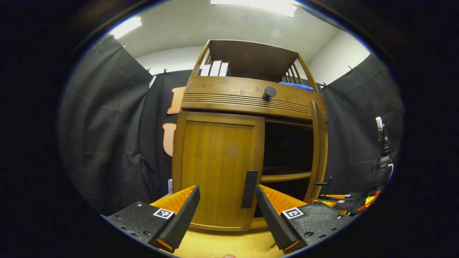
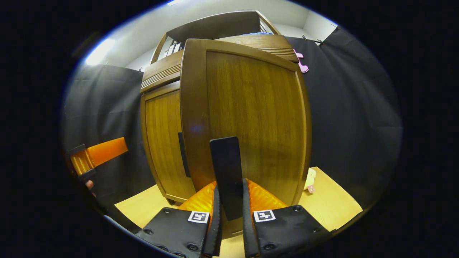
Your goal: Open the right door of the double-door shoe cabinet with the right hand, and open the left door with the left hand.
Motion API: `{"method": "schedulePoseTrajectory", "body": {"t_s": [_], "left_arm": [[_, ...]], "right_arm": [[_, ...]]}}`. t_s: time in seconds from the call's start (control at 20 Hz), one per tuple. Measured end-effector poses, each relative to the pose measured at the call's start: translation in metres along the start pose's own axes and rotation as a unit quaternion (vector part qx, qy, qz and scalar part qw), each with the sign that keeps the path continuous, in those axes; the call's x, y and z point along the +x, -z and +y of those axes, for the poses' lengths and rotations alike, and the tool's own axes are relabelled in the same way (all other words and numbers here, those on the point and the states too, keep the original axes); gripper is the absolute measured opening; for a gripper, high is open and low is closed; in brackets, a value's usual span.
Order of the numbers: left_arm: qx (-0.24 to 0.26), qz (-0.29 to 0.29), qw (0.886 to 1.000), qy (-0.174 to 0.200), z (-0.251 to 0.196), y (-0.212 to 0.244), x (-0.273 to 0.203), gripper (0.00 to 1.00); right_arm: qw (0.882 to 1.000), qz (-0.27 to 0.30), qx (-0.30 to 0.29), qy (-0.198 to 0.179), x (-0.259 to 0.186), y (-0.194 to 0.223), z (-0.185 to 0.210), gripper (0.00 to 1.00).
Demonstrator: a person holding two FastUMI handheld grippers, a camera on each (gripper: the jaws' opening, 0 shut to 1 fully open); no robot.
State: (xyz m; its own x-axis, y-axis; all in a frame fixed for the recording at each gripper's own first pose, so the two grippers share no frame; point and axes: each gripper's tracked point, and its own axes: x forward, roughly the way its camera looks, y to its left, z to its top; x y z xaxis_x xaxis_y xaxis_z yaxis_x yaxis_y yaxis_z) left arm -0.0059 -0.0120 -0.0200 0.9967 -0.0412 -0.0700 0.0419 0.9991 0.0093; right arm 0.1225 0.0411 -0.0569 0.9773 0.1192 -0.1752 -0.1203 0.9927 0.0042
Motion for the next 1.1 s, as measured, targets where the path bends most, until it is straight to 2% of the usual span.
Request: {"method": "schedulePoseTrajectory", "body": {"t_s": [0.1, 0.15, 0.2, 0.25, 0.4, 0.45, 0.55, 0.6, 0.85, 0.9, 0.95, 1.0, 1.1], "left_arm": [[0.0, 0.001, 1.0, 0.01, -0.008, 0.001, 0.002, 0.92], [0.001, -0.001, 1.0, 0.015, -0.012, 0.0, 0.003, 0.92], [0.002, -0.004, 1.0, 0.017, -0.014, 0.0, 0.003, 0.92], [0.002, -0.005, 1.0, 0.019, -0.015, 0.0, 0.004, 0.92], [-0.001, -0.007, 1.0, 0.022, -0.021, 0.001, 0.007, 0.92], [-0.003, -0.006, 1.0, 0.024, -0.024, 0.003, 0.007, 0.92], [-0.004, -0.003, 1.0, 0.026, -0.026, 0.006, 0.009, 0.92], [-0.005, -0.002, 1.0, 0.027, -0.027, 0.008, 0.011, 0.92], [-0.006, 0.003, 0.999, 0.032, -0.031, 0.015, 0.013, 0.92], [-0.004, 0.003, 0.999, 0.033, -0.031, 0.016, 0.014, 0.92], [-0.003, 0.004, 0.999, 0.033, -0.03, 0.017, 0.015, 0.92], [-0.002, 0.004, 0.999, 0.033, -0.03, 0.019, 0.016, 0.94], [-0.001, 0.007, 0.999, 0.033, -0.029, 0.021, 0.017, 0.93]], "right_arm": [[1.0, -0.003, 0.001, 0.012, -0.005, -0.001, -0.005, 0.31], [1.0, -0.007, 0.002, 0.019, -0.007, -0.002, -0.008, 0.36], [1.0, -0.011, 0.003, 0.026, -0.01, -0.003, -0.011, 0.36], [0.999, -0.014, 0.003, 0.031, -0.012, -0.004, -0.012, 0.31], [0.999, -0.018, 0.005, 0.046, -0.018, -0.006, -0.02, 0.31], [0.998, -0.02, 0.006, 0.052, -0.02, -0.006, -0.022, 0.36], [0.998, -0.024, 0.008, 0.063, -0.022, -0.008, -0.028, 0.36], [0.997, -0.025, 0.011, 0.067, -0.024, -0.009, -0.03, 0.31], [0.996, -0.025, 0.012, 0.084, -0.029, -0.009, -0.037, 0.31], [0.996, -0.024, 0.013, 0.087, -0.03, -0.008, -0.039, 0.35], [0.996, -0.024, 0.015, 0.09, -0.032, -0.009, -0.041, 0.27], [0.995, -0.025, 0.015, 0.094, -0.034, -0.008, -0.045, 0.31], [0.994, -0.026, 0.013, 0.104, -0.036, -0.01, -0.051, 0.31]]}}
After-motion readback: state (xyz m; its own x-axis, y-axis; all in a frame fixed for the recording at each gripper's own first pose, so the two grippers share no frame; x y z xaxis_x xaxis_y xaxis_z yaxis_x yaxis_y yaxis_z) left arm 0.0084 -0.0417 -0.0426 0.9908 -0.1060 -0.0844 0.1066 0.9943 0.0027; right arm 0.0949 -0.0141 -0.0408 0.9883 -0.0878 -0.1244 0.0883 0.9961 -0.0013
